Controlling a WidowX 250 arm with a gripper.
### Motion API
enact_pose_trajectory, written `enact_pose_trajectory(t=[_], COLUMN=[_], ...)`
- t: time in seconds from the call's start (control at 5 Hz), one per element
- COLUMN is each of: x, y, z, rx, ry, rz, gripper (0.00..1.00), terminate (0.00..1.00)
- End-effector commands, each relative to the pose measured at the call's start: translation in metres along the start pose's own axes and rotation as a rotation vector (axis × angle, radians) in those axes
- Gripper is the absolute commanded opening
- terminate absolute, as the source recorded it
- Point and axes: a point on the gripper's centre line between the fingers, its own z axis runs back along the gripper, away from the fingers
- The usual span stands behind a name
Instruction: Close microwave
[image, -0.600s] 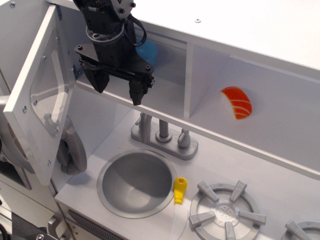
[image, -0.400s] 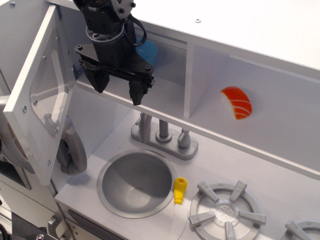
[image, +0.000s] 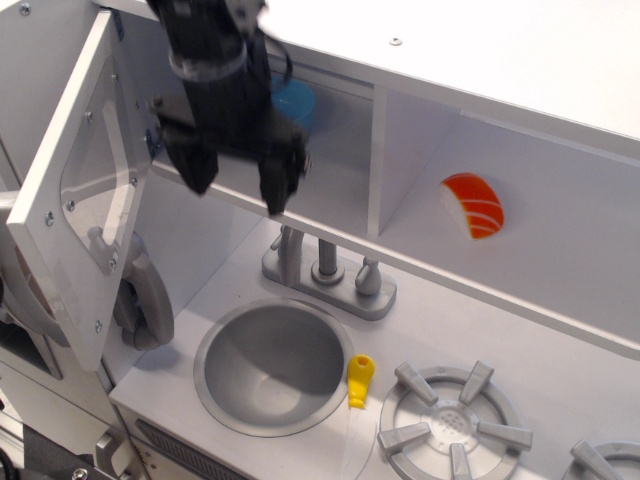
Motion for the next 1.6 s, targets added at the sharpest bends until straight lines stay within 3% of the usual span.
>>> enact_pose_trajectory(t=[0.0, 0.4, 0.8, 1.4], x=[0.001, -0.034, -0.055, -0.033], y=[0.016, 0.054, 0.077, 0.084], z=[0.075, 0.110, 0.089, 0.058], rx=[-0.011, -0.084, -0.044, 0.007], ry=[-0.078, -0.095, -0.084, -0.090], rz=[0.021, -0.002, 0.052, 0.138], gripper=[1.00, 1.00, 1.00, 1.00], terminate=[0.00, 0.00, 0.00, 0.00])
